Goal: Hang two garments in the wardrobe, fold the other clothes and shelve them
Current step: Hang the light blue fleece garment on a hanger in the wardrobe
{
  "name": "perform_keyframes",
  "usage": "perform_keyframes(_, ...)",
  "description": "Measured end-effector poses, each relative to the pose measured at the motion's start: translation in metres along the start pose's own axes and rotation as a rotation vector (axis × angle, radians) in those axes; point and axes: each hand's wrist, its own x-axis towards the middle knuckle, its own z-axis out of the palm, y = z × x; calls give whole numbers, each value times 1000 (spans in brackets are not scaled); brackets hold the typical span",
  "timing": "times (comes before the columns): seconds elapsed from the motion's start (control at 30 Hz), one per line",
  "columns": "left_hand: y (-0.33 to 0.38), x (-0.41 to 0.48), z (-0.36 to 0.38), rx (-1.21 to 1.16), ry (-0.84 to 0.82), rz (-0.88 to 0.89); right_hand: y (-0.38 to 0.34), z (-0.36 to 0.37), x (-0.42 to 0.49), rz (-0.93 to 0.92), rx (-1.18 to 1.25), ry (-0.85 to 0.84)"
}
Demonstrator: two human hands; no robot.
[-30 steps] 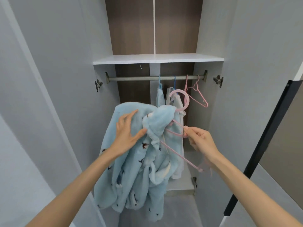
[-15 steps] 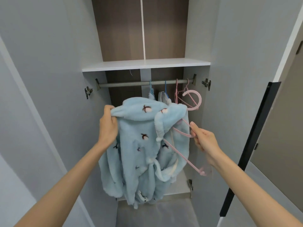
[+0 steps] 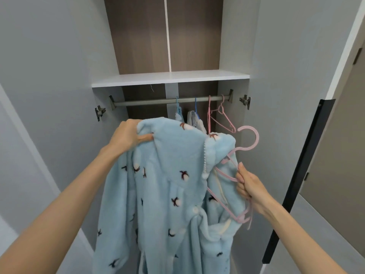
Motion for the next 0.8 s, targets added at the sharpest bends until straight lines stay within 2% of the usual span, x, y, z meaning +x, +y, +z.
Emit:
perform_keyframes(0.13,-3,-1,-8,-140,-224,81,-7,-3,9,-41,-91,82)
perform_keyframes(0.23,10,-3,-15,-353,-384,85,-6,3,13,-92,-161,59)
perform_keyframes(0.27,19,-5,-14,-343,-429,131,-6,8,13,-112,-187,32)
perform_keyframes(0.4,46,-16,12,-45,-606,277,1,25,9,-189,-236,-43)
perform_keyframes(0.5,47,-29,36,108,-532,362,4,27,6,-177,-217,-33)
perform_keyframes(0.6,48,-37,44,207,-287,508,0,25,5,-155,-205,-24)
perform_keyframes(0.67,53,-39,46,218,-182,577,-2,24,6,-166,-204,-21)
perform_keyframes(0.8,63,-41,46,186,-88,652,-3,24,10,-222,-199,-26)
